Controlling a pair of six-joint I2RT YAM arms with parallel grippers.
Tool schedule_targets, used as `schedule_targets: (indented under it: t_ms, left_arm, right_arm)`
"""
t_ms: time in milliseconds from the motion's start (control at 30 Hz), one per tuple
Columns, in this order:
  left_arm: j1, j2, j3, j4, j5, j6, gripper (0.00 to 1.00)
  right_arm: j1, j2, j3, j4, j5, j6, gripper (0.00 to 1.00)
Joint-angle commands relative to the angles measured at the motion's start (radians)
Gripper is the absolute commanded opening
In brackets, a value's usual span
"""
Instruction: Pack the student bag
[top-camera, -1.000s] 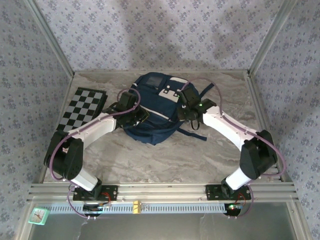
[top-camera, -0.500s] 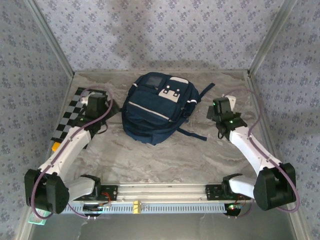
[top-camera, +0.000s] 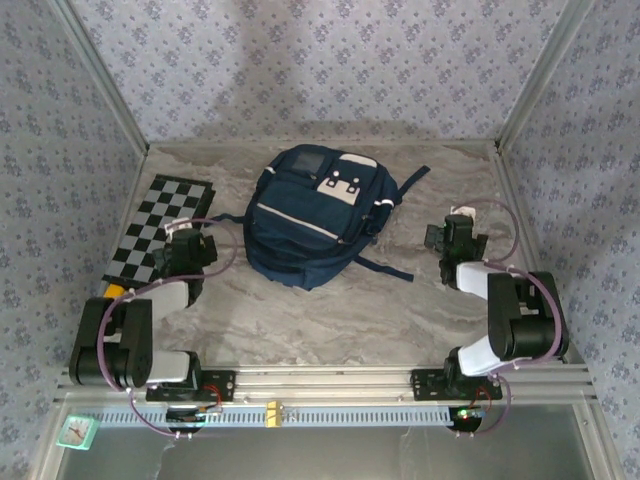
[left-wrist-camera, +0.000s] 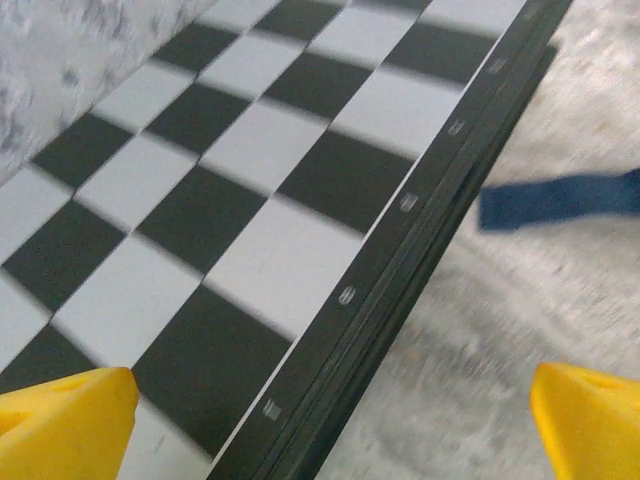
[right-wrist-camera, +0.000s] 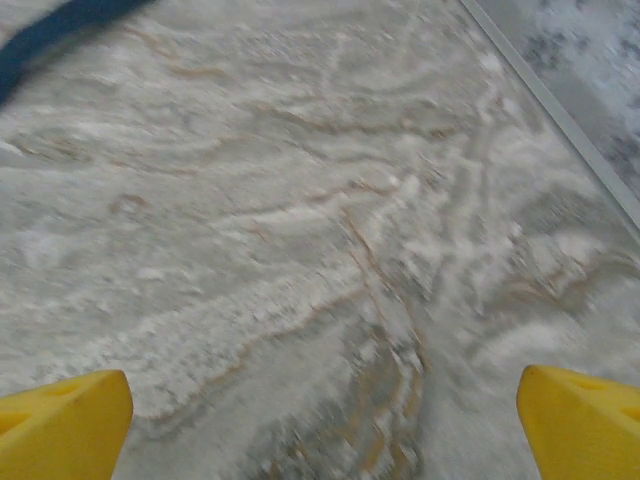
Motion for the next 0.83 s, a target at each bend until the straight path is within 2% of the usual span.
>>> schedule_targets:
  t_ms: [0, 67, 100, 167, 233, 267, 800]
  left_arm:
    - [0.011, 0.057, -0.038, 0.344, 0.137, 0.111, 1.0]
    - [0.012, 0.112, -0.039, 0.387, 0.183, 0.128, 1.0]
    - [0.012, 0.144, -0.044, 0.426, 0.205, 0.136, 1.0]
    - [0.015, 0.203, -0.019, 0.443, 0.208, 0.137, 1.0]
    - [0.056, 0.183, 0.02, 0.325, 0.232, 0.085, 1.0]
    - [0.07, 0.189, 0.009, 0.363, 0.246, 0.08, 1.0]
    - [0.069, 0.185, 0.01, 0.352, 0.242, 0.078, 1.0]
  right_arm:
    - [-0.029, -0.001, -0.067, 0.225, -0.192, -0.089, 1.0]
    - [-0.029, 0.044, -0.128, 0.376, -0.233, -0.109, 1.0]
    - [-0.029, 0.052, -0.129, 0.391, -0.233, -0.106, 1.0]
    - [-0.044, 0.034, -0.111, 0.317, -0.257, -0.097, 1.0]
    - [-0.039, 0.034, -0.114, 0.328, -0.244, -0.101, 1.0]
    - [-0.037, 0.033, -0.118, 0.33, -0.244, -0.101, 1.0]
    - [-0.044, 0.033, -0.116, 0.333, -0.259, -0.099, 1.0]
